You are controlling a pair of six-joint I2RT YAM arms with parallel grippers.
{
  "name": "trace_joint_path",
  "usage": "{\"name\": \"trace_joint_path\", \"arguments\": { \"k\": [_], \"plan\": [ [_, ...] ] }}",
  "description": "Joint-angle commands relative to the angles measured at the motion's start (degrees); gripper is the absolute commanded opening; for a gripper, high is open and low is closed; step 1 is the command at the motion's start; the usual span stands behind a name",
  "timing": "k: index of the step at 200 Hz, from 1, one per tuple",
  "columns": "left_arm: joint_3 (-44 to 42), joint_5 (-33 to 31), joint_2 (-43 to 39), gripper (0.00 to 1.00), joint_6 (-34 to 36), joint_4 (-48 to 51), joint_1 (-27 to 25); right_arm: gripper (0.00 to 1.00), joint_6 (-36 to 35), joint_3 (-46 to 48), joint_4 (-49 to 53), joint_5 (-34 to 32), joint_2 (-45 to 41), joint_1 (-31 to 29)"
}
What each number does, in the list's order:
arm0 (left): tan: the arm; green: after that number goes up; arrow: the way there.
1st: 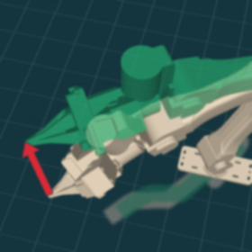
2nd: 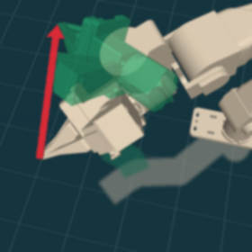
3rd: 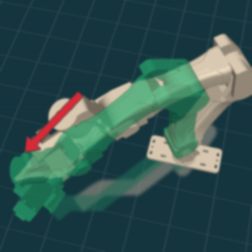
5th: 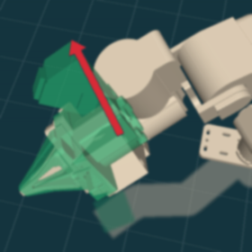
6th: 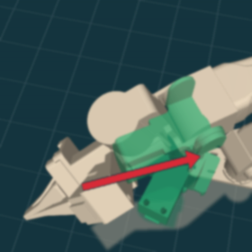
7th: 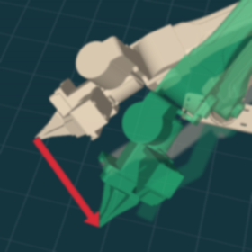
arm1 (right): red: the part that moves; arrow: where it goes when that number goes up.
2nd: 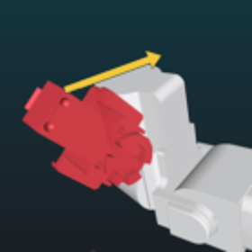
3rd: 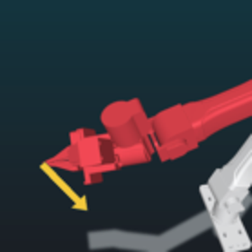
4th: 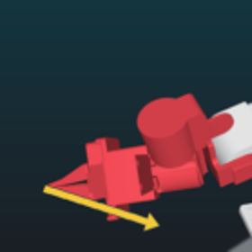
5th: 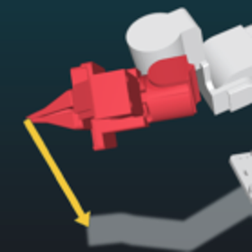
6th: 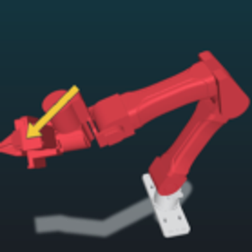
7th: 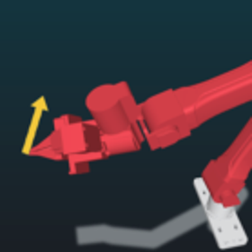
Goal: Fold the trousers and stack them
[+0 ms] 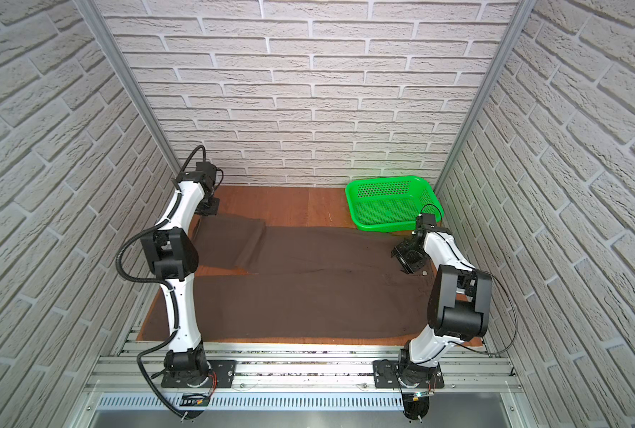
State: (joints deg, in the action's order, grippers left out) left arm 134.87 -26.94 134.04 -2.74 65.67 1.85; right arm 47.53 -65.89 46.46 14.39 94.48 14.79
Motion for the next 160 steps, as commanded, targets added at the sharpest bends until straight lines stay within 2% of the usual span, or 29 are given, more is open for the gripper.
{"name": "trace_joint_path", "arguments": {
  "k": [1,40,58,63,75,94,107,134,160],
  "plan": [
    [5.47,-5.33,4.11,0.00,2.80,4.91,1.16,0.53,-0.61,-0.21,0.74,-1.01,-0.97,0.02],
    [5.91,-11.47,6.83,0.00,3.02,5.37,3.06,0.53,-1.07,-0.78,1.19,-1.82,-0.70,0.07],
    [5.91,-10.23,6.36,0.54,1.78,5.47,2.63,0.53,-1.12,-1.25,0.96,-1.87,-0.30,0.07],
    [5.68,-9.98,5.96,0.62,1.22,5.48,2.40,0.53,-1.13,-1.39,0.70,-1.78,-0.24,0.07],
    [4.92,-9.00,4.44,0.70,0.04,5.48,1.77,0.53,-1.36,-1.85,0.06,-1.40,-0.08,0.05],
    [-0.12,-5.12,-0.71,0.75,-3.19,3.68,0.51,0.54,-2.10,-2.38,-1.96,-1.92,-0.16,0.07],
    [-6.82,0.78,-5.71,0.75,-5.63,0.51,-0.33,0.54,-2.35,-2.62,-3.99,-2.63,0.20,0.10],
    [-21.88,16.18,-12.66,0.71,-11.84,-6.93,-0.71,0.52,-2.72,-4.61,-8.03,-2.91,3.84,0.42],
    [-31.91,23.38,-12.92,0.66,-16.24,-11.89,0.25,0.50,-2.27,-6.32,-13.25,-2.74,8.14,1.10]
  ]
}}
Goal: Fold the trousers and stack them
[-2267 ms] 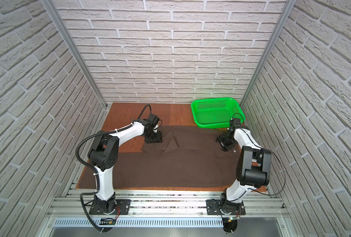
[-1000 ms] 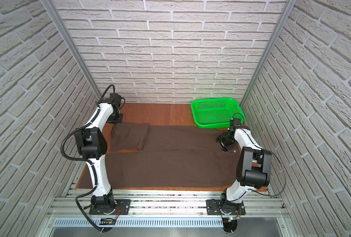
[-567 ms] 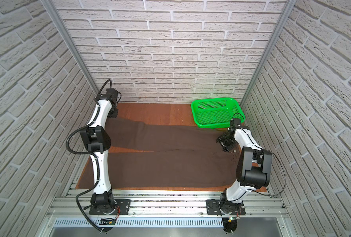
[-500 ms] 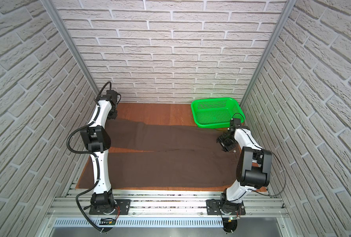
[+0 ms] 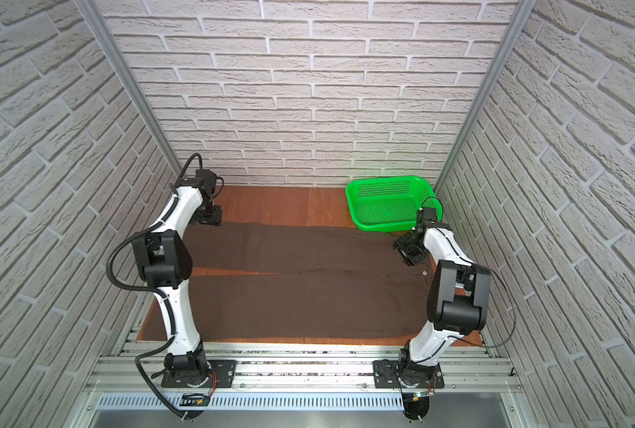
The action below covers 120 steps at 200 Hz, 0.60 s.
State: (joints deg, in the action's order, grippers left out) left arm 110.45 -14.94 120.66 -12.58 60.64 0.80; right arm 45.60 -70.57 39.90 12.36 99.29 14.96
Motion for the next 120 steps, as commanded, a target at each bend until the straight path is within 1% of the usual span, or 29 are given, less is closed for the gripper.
{"name": "trace_joint_path", "arguments": {
  "k": [1,23,50,73,82,120],
  "plan": [
    [-7.78,11.49,0.50,0.66,-6.45,-7.03,1.35,0.50,-0.26,-1.71,-6.86,-0.69,3.48,0.94],
    [-11.06,13.52,2.41,0.64,-7.90,-8.66,2.18,0.50,0.53,-4.82,-7.58,-0.10,7.92,1.95],
    [-10.71,12.06,5.86,0.64,-8.38,-7.79,3.11,0.49,1.70,-7.10,-8.48,-0.22,11.36,3.07],
    [-8.22,9.65,9.20,0.64,-8.50,-5.53,3.57,0.49,2.28,-9.56,-8.22,-0.35,13.64,3.62],
    [-7.06,9.11,10.36,0.64,-8.39,-4.57,3.76,0.49,2.62,-10.56,-8.13,-0.49,16.46,3.80],
    [-0.05,8.79,15.89,0.65,-7.77,-1.02,4.00,0.50,3.77,-16.38,-7.51,-0.46,21.96,4.20]
  ]
}}
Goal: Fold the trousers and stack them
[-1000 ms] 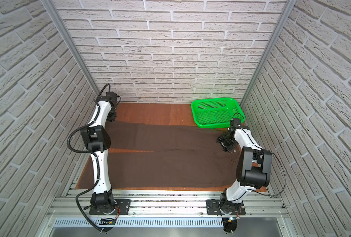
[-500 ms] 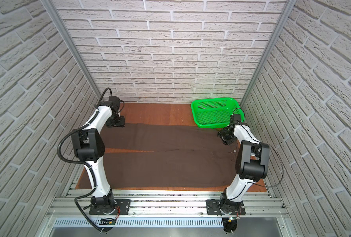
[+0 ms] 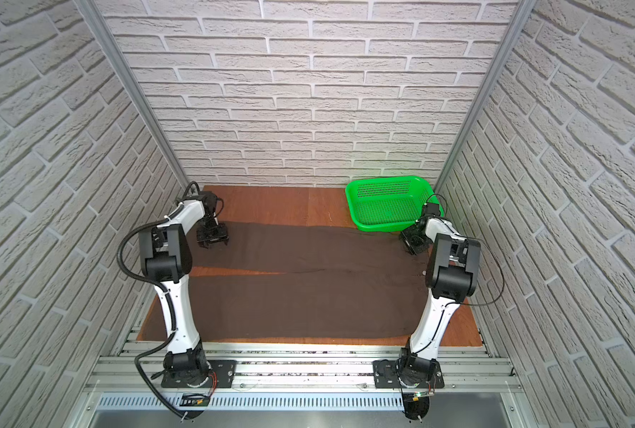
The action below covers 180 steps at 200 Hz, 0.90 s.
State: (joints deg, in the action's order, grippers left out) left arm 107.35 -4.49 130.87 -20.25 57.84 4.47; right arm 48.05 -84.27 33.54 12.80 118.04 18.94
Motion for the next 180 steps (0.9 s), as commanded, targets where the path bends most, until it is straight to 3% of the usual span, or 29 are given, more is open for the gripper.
{"name": "trace_joint_path", "arguments": {
  "k": [1,48,99,180],
  "plan": [
    [3.31,-1.66,5.83,0.65,-0.08,1.94,0.34,0.50,1.37,-2.84,-1.13,-0.91,3.27,0.22],
    [12.41,-0.92,10.56,0.65,0.48,5.98,0.28,0.51,2.97,-8.83,-0.39,-0.54,6.33,0.22],
    [14.58,-0.65,11.01,0.66,0.81,7.29,0.52,0.55,3.12,-11.82,1.00,0.57,6.67,0.13],
    [6.39,-1.28,2.44,0.72,1.14,5.85,2.03,0.57,-2.99,-6.36,7.03,-1.98,-9.43,3.22]
  ]
}}
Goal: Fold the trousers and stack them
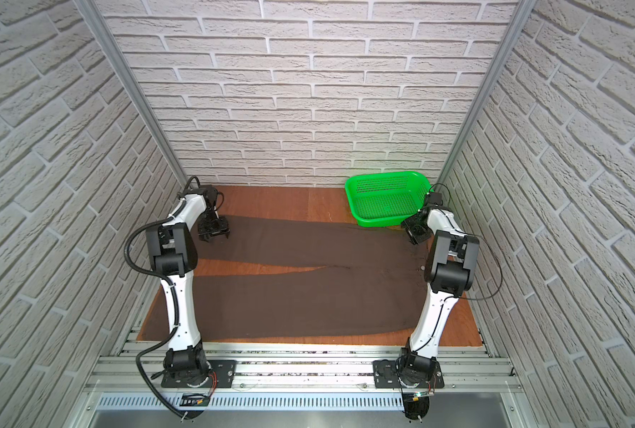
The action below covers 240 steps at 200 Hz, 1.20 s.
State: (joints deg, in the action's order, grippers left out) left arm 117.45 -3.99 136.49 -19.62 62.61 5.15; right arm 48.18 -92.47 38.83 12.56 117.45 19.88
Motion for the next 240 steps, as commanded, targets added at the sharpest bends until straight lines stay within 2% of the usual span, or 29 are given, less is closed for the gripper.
{"name": "trace_joint_path", "arguments": {
  "k": [1,47,73,96,124,156,206,240],
  "plan": [
    [-3.80,-1.80,-3.25,0.72,0.48,1.06,1.36,0.57,-3.24,1.98,1.76,-1.74,-9.09,2.36],
    [-6.36,-0.56,-11.97,0.77,0.47,-0.53,0.37,0.55,-9.08,3.84,1.70,-2.84,-12.52,6.38],
    [-9.49,-1.16,-17.93,0.81,0.11,-1.66,0.06,0.54,-12.79,3.87,0.12,-6.55,-11.86,7.60],
    [-12.94,-2.13,-22.27,0.82,-0.53,-2.70,-0.20,0.52,-13.38,2.00,0.80,-3.96,-8.34,9.01],
    [-19.19,-2.00,-27.66,0.83,-2.21,-5.53,-0.81,0.51,-10.79,3.29,2.40,0.06,-7.34,8.12],
    [-26.99,-1.06,-33.49,0.82,-5.13,-9.34,-1.32,0.51,-7.40,10.69,2.70,0.95,-9.77,5.98],
    [-33.94,-1.34,-39.38,0.82,-6.88,-11.02,-2.16,0.52,-1.58,14.56,12.12,-5.95,-5.33,5.52],
    [-35.18,-2.51,-42.62,0.83,-6.24,-10.14,-1.72,0.52,0.02,20.88,12.79,-12.00,-8.04,6.89]
  ]
}}
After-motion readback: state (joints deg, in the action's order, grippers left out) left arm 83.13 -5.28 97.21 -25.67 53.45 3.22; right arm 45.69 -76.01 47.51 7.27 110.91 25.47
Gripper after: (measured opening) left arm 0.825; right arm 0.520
